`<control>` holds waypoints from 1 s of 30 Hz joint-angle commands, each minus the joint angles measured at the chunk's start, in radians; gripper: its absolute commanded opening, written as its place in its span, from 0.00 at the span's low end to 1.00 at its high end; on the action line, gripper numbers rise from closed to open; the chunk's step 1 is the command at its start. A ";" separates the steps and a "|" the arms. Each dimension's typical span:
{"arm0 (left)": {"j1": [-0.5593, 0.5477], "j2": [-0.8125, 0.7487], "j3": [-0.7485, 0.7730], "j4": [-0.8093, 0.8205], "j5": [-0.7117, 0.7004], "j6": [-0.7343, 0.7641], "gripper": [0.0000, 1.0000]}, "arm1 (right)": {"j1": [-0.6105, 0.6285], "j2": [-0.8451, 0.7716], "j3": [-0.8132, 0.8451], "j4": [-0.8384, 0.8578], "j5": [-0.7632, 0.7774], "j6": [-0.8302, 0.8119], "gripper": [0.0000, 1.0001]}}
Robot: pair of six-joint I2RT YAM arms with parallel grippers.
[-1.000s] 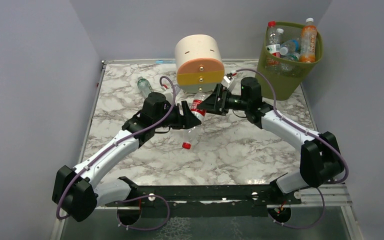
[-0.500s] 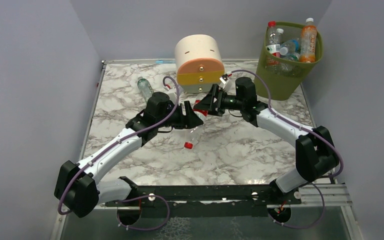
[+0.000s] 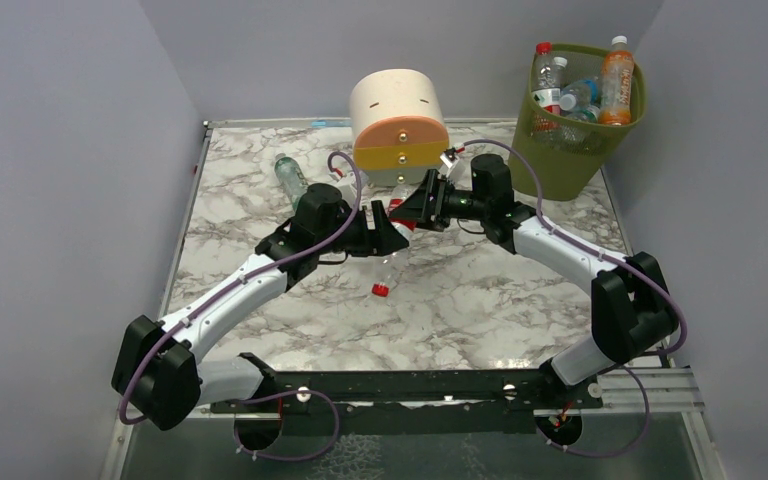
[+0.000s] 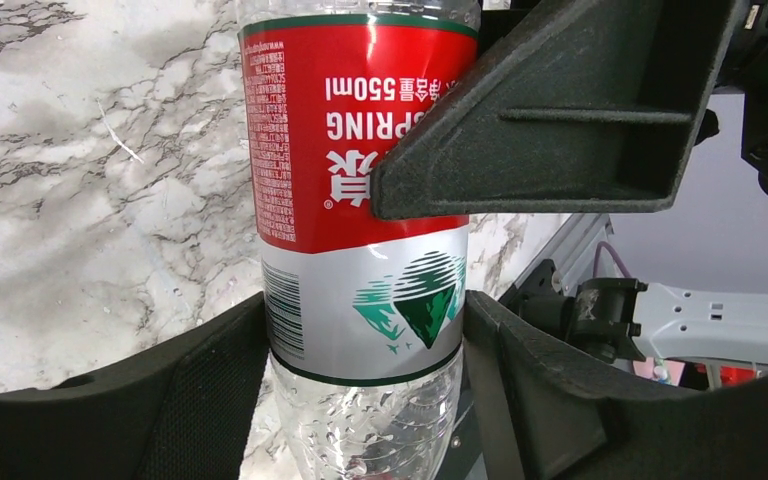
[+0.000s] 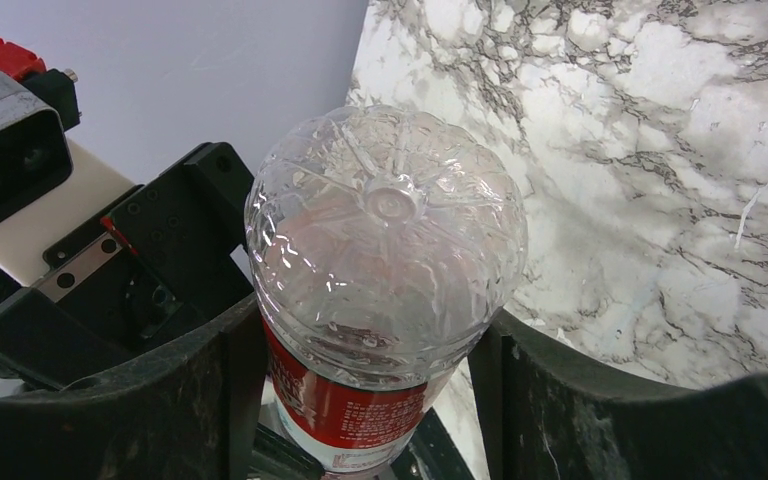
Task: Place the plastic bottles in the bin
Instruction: Pick up the plastic bottle at the center of the board.
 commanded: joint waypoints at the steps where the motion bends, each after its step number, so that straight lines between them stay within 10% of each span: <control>1: -0.006 -0.005 0.039 0.038 -0.022 0.001 0.78 | 0.011 -0.016 -0.001 -0.023 0.035 -0.019 0.68; 6: -0.007 -0.045 0.036 0.028 -0.029 0.004 0.99 | 0.011 -0.019 -0.008 -0.030 0.052 -0.027 0.67; 30: -0.006 -0.357 -0.115 -0.135 -0.079 -0.040 0.99 | 0.010 -0.042 0.042 -0.094 0.114 -0.096 0.66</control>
